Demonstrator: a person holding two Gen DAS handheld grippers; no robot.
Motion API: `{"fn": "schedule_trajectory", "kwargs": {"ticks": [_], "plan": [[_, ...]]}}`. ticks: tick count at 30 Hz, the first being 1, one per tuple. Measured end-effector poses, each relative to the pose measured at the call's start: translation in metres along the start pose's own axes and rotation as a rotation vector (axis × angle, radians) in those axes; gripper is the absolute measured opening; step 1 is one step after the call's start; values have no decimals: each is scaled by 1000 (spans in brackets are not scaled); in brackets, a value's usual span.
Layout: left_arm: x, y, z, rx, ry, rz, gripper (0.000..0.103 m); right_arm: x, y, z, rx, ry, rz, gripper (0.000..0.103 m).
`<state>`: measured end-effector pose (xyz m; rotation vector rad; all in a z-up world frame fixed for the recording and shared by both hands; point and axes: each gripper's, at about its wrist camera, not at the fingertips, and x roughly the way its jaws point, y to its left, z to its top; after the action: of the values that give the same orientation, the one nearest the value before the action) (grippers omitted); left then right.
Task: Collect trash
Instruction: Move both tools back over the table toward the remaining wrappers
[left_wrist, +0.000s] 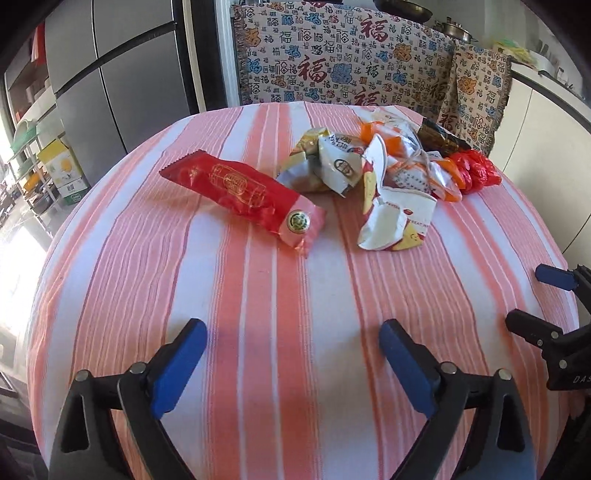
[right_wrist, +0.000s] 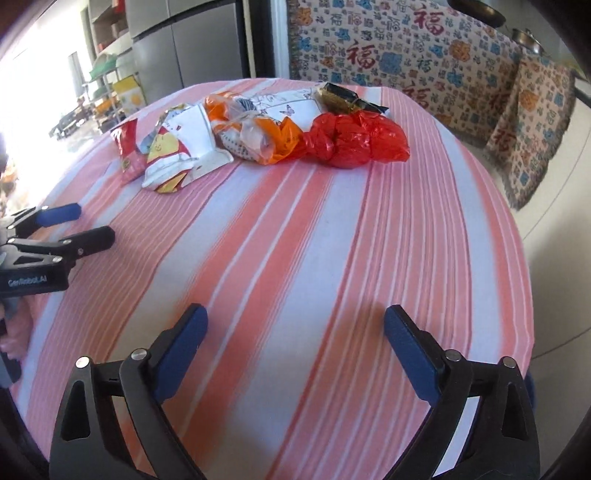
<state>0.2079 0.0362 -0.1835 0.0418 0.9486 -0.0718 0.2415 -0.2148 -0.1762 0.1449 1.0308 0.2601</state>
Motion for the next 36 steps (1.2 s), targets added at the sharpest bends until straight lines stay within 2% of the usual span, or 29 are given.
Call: {"fn": "schedule_trajectory", "kwargs": {"ticks": [9,28,33,36], "plan": [[0,0,0,2,-2,-5,102,7,6,8,34,-5,-30,102],[3,0,4,-5,-6,-10,102,7,4,11,35,-5,-31,102],[-5,16,10,-99,-46,-61,101,7,3,11,35,-5,-32,102],[-8,27,33,-198,-76,-96,101,8,4,11,35,-5,-32,102]]}}
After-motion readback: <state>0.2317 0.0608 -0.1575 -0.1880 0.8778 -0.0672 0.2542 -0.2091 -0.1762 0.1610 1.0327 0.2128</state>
